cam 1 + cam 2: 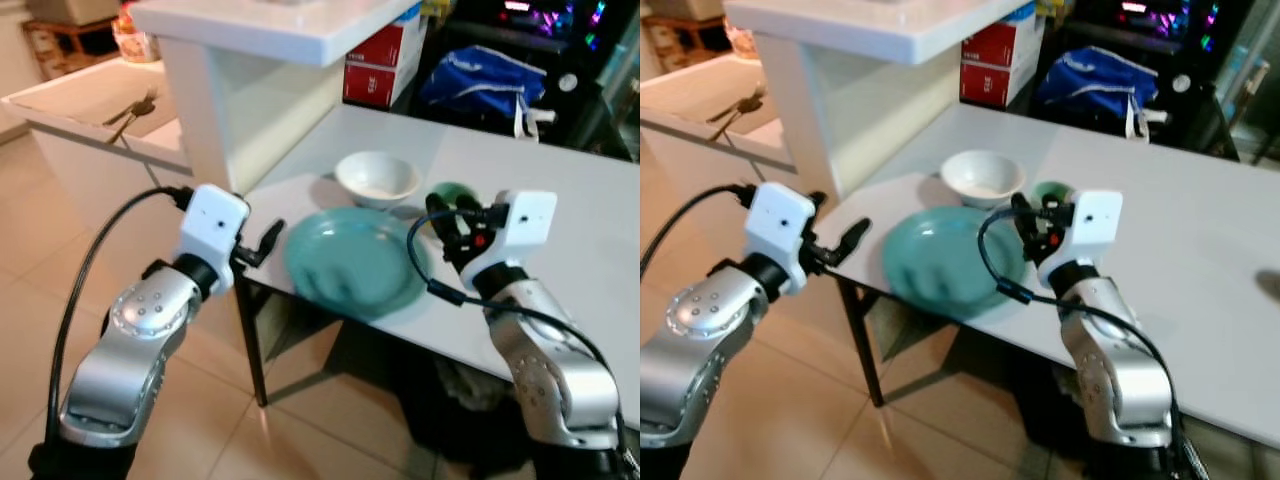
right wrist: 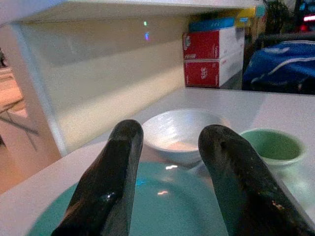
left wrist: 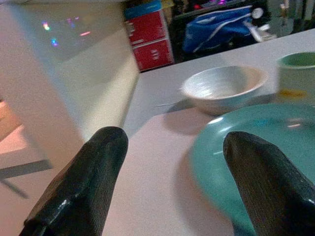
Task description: Setting the table
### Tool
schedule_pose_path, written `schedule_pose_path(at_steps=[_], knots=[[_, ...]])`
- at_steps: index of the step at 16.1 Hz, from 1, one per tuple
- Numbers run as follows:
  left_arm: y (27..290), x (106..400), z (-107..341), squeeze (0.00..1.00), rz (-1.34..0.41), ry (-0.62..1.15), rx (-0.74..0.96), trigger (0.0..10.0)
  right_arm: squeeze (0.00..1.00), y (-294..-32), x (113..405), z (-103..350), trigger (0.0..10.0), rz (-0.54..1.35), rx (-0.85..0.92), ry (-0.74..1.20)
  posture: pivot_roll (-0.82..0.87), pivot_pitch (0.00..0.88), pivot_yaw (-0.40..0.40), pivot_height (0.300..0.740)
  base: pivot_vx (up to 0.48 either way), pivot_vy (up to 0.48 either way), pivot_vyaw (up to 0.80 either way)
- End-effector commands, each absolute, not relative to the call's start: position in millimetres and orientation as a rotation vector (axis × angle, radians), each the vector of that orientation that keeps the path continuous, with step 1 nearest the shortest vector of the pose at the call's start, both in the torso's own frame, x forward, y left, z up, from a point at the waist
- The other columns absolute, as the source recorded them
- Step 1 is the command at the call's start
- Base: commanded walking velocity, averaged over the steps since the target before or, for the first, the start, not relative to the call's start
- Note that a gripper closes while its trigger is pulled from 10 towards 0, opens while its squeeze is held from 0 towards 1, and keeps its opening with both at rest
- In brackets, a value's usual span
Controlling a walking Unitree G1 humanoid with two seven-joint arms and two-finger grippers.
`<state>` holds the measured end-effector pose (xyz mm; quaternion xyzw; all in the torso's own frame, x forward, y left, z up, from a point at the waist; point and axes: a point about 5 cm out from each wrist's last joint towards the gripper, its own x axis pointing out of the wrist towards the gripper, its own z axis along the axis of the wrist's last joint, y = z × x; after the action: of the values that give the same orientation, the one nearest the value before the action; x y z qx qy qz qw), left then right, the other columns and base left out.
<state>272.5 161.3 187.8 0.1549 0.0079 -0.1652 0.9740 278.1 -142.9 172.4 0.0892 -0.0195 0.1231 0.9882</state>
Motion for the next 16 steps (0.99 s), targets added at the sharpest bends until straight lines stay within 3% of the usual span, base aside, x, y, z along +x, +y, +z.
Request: schedule_pose_path(at_steps=[1,6,9,10,14,16], knots=[[162.7,276.1,193.6,0.0,-0.293,-0.015,0.305,10.0,0.0,-143.2,280.8,177.4,10.0,0.245,0.165,-0.042,0.02,0.0,-0.043,0.74,0.0,0.48,-0.8],[164.1,274.7,194.3,0.0,-0.285,-0.023,0.295,10.0,0.0,-139.4,281.3,176.2,10.0,0.264,0.158,-0.032,0.02,0.0,-0.049,0.74,0.0,0.48,-0.8],[164.8,271.0,188.3,0.0,-0.243,0.005,0.15,10.0,0.0,-144.8,280.7,162.8,10.0,0.21,0.153,0.012,0.02,0.0,-0.046,0.74,0.0,0.48,-0.8],[164.7,266.7,184.3,1.0,-0.233,0.017,0.093,10.0,1.0,-147.5,279.5,160.3,10.0,0.213,0.157,0.022,0.02,0.0,-0.04,0.74,0.0,0.48,-0.8],[166.4,250.4,175.9,1.0,-0.239,0.047,0.091,10.0,1.0,-141.0,273.1,158.4,10.0,0.313,0.13,0.027,0.03,0.0,-0.045,0.74,0.0,0.48,-0.8],[167.9,245.9,174.6,1.0,-0.237,0.05,0.111,10.0,0.95,-138.4,273.5,152.0,10.0,0.347,0.054,0.058,0.03,0.0,-0.05,0.74,0.0,0.48,0.0]])
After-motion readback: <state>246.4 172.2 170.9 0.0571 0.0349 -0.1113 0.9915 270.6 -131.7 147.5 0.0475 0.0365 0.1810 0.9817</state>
